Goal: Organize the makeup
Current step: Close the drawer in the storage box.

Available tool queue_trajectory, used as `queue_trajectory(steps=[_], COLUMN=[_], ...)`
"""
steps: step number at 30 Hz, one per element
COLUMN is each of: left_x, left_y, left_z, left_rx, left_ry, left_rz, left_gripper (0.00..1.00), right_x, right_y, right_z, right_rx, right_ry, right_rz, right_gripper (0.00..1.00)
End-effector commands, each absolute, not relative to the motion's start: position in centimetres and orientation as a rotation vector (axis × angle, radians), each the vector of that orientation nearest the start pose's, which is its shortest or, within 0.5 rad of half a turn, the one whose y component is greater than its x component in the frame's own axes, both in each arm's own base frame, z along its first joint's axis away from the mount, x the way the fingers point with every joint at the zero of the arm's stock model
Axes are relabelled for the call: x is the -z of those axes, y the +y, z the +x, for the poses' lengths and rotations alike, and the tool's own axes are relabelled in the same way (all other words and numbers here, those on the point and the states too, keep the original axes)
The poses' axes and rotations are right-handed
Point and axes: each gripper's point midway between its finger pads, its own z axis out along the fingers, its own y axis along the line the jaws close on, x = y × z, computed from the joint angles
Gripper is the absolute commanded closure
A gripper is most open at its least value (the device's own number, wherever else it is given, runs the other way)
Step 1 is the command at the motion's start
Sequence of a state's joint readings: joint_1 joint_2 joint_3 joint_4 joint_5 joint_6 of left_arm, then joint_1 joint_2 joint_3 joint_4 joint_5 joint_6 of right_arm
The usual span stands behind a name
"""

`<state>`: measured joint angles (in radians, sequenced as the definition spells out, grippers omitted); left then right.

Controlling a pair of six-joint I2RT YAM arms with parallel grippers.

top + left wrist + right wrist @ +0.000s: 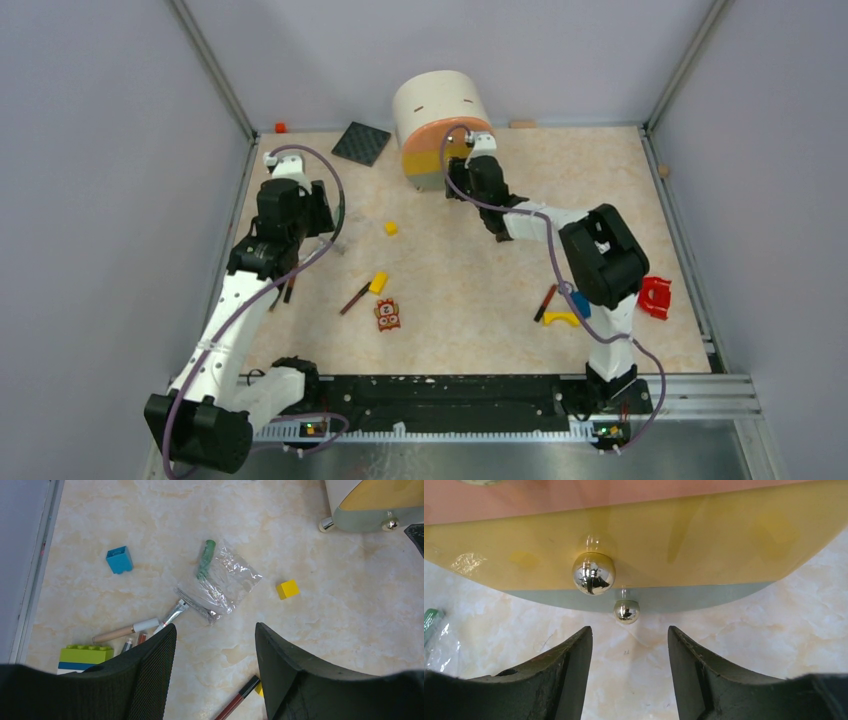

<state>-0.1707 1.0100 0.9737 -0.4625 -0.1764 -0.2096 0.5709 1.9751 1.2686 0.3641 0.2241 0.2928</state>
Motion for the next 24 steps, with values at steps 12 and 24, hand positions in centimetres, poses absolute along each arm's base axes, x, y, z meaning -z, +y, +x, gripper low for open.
queue_trajectory(steps=[12, 24], left_x=[-24.9, -25.0], left_y=[-3.2, -3.2], left_z=[32.8, 32.8], left_rx=[0.064, 0.068], left_ry=[1.990, 1.986], left_rz=[-0.144, -0.144], left_gripper=[0.35, 0.35], right_x=[-11.5, -10.8], right_y=[30.2, 30.6], right_z=[52.4, 53.5], right_rx=[-0.428, -0.418], right_ry=[1.845, 1.849], right_rz=[-0.074, -0.064], right_gripper=[0.46, 0.55])
